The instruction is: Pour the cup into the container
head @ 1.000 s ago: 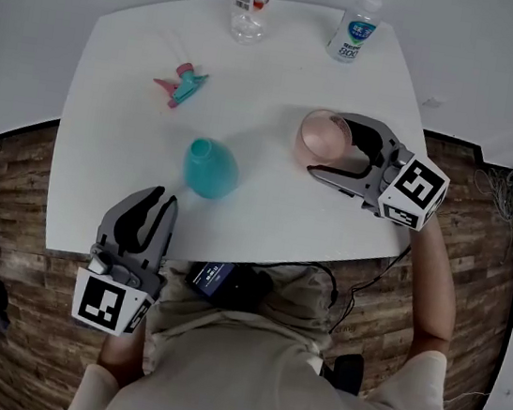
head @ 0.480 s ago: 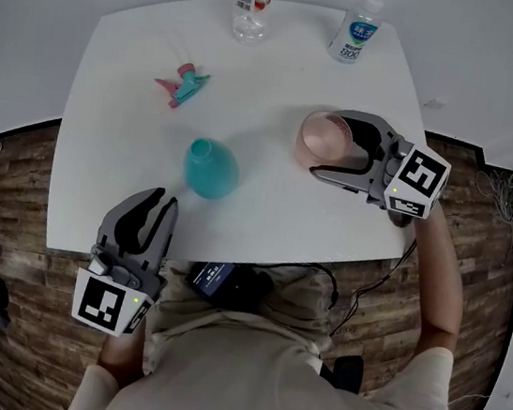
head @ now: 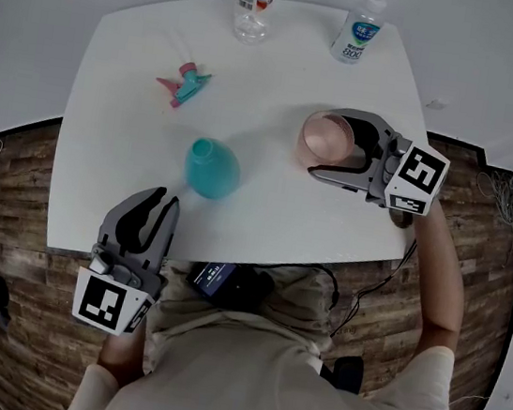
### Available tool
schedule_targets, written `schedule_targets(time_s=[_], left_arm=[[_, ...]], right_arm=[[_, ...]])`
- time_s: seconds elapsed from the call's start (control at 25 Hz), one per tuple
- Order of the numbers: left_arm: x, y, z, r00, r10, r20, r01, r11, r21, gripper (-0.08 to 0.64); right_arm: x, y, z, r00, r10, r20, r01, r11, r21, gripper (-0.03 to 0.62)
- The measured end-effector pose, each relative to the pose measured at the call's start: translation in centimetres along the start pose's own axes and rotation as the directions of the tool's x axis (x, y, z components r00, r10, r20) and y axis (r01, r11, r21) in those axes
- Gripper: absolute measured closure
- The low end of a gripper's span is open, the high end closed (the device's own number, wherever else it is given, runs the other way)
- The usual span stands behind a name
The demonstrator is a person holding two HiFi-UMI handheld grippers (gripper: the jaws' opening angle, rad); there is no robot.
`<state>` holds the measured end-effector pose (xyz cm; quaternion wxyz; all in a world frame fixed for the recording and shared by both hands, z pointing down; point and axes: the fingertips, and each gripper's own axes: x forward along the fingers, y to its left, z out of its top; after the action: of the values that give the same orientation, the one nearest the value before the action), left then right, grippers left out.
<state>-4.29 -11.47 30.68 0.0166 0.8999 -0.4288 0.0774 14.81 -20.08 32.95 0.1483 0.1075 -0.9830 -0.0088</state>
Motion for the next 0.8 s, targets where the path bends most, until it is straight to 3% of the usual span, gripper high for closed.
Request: schedule_targets(time_s=[0.8], left_arm=[[-0.34, 0.33, -0.03, 1.0, 0.002, 0.003, -0.002, 1.0, -0.001, 0.494]], right_arm=[[0.0, -0.3, 0.07, 0.997, -0.077, -0.031, 0.078, 0.997, 0.012, 0.224]])
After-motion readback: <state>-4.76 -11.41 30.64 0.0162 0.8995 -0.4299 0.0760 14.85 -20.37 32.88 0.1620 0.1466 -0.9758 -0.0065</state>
